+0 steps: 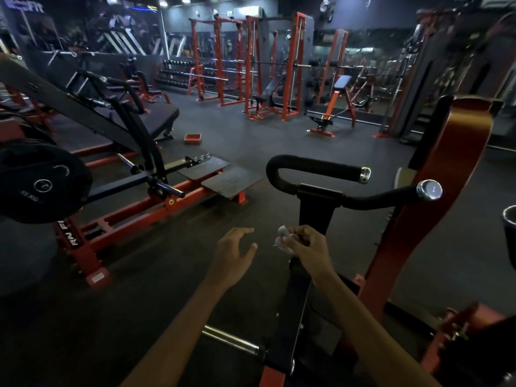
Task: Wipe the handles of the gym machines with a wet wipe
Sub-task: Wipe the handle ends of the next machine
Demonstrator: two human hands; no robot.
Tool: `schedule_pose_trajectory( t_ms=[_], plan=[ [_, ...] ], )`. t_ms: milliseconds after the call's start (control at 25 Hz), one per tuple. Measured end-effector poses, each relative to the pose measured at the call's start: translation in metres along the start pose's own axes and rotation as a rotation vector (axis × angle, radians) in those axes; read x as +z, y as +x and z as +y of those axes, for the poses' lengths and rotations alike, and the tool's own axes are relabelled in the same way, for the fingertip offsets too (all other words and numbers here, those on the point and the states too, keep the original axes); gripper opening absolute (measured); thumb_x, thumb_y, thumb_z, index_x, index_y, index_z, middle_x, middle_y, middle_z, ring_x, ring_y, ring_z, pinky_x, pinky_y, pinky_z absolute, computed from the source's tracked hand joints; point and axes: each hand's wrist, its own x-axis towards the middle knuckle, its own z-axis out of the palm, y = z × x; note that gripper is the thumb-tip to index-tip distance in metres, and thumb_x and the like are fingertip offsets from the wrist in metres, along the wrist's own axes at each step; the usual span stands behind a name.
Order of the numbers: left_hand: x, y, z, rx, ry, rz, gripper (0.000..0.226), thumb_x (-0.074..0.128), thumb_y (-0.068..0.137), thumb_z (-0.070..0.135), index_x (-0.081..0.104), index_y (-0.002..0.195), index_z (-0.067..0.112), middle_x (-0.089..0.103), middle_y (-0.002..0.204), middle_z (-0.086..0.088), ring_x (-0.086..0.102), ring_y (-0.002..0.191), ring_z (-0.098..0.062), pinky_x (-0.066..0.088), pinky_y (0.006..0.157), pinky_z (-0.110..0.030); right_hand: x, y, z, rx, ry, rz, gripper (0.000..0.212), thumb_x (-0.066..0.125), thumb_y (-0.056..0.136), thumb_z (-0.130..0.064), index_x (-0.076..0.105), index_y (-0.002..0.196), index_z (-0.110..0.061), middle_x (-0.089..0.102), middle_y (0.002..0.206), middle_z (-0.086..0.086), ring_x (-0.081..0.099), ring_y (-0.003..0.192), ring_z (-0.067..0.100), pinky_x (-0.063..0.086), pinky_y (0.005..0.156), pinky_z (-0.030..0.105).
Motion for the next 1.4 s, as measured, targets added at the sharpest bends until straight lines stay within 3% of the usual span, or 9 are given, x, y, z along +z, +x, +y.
schedule_pose_trajectory(
  t_ms=[160, 280, 600, 840, 1000, 1200, 1400],
  plan=[
    [0.001, 0.014, -0.003, 0.007, 0.0, -0.002, 0.04, 0.062, 0.09, 0.018, 0.053, 0.129, 0.016, 0.053, 0.133, 0.0, 0.048, 0.119, -0.004, 0.038, 0.092, -0.012, 0.005, 0.018, -0.001, -0.027, -0.012, 0.003, 0.011, 0.069, 0.083, -0.012, 0.062, 0.09, -0.018, 0.066, 0.09, 0.0, 0.065, 0.083, 0.008, 0.048, 0.07, 0.019],
    [0.002, 0.03, -0.008, 0.015, 0.01, -0.002, 0.041, 0.062, 0.09, 0.017, 0.052, 0.13, 0.017, 0.052, 0.134, 0.0, 0.048, 0.121, -0.005, 0.038, 0.095, -0.015, 0.009, 0.036, -0.003, -0.053, -0.041, 0.002, 0.016, 0.068, 0.084, -0.011, 0.06, 0.082, -0.024, 0.064, 0.081, -0.006, 0.062, 0.074, 0.002, 0.046, 0.067, 0.017],
    [0.021, 0.072, -0.011, 0.056, 0.028, 0.031, 0.04, 0.063, 0.09, 0.017, 0.054, 0.129, 0.016, 0.053, 0.132, 0.001, 0.044, 0.112, 0.002, 0.036, 0.08, -0.001, 0.002, 0.083, 0.014, -0.049, -0.089, 0.005, 0.009, 0.069, 0.084, -0.016, 0.064, 0.091, -0.016, 0.069, 0.09, 0.001, 0.067, 0.083, 0.012, 0.055, 0.073, 0.028],
    [0.042, 0.081, -0.015, 0.046, -0.025, 0.034, 0.04, 0.063, 0.09, 0.018, 0.054, 0.129, 0.015, 0.053, 0.132, 0.0, 0.05, 0.117, -0.006, 0.043, 0.094, -0.018, -0.011, 0.095, 0.021, -0.067, -0.081, -0.011, 0.011, 0.068, 0.084, -0.013, 0.064, 0.094, -0.011, 0.07, 0.09, 0.001, 0.068, 0.083, 0.013, 0.056, 0.076, 0.029],
    [0.039, 0.082, -0.025, 0.029, -0.036, 0.065, 0.04, 0.064, 0.089, 0.016, 0.055, 0.128, 0.013, 0.055, 0.13, -0.003, 0.051, 0.118, -0.008, 0.043, 0.096, -0.019, 0.0, 0.102, 0.027, -0.063, -0.065, -0.056, 0.009, 0.069, 0.084, -0.014, 0.064, 0.091, -0.014, 0.071, 0.089, 0.004, 0.069, 0.083, 0.016, 0.057, 0.077, 0.034],
    [0.013, 0.09, -0.051, -0.03, -0.006, 0.12, 0.04, 0.064, 0.089, 0.015, 0.054, 0.128, 0.013, 0.055, 0.131, -0.003, 0.05, 0.119, -0.008, 0.041, 0.095, -0.018, 0.044, 0.119, 0.021, -0.078, -0.062, -0.153, 0.008, 0.067, 0.085, -0.01, 0.062, 0.089, -0.014, 0.068, 0.081, -0.004, 0.067, 0.072, 0.002, 0.052, 0.065, 0.018],
    [-0.019, 0.104, -0.092, -0.09, 0.013, 0.172, 0.04, 0.064, 0.088, 0.013, 0.055, 0.127, 0.012, 0.056, 0.13, -0.005, 0.05, 0.117, -0.007, 0.043, 0.097, -0.021, 0.102, 0.151, 0.028, -0.087, -0.127, -0.227, 0.01, 0.065, 0.087, -0.017, 0.063, 0.095, -0.013, 0.068, 0.091, 0.001, 0.066, 0.082, 0.009, 0.051, 0.07, 0.018]
  ],
)
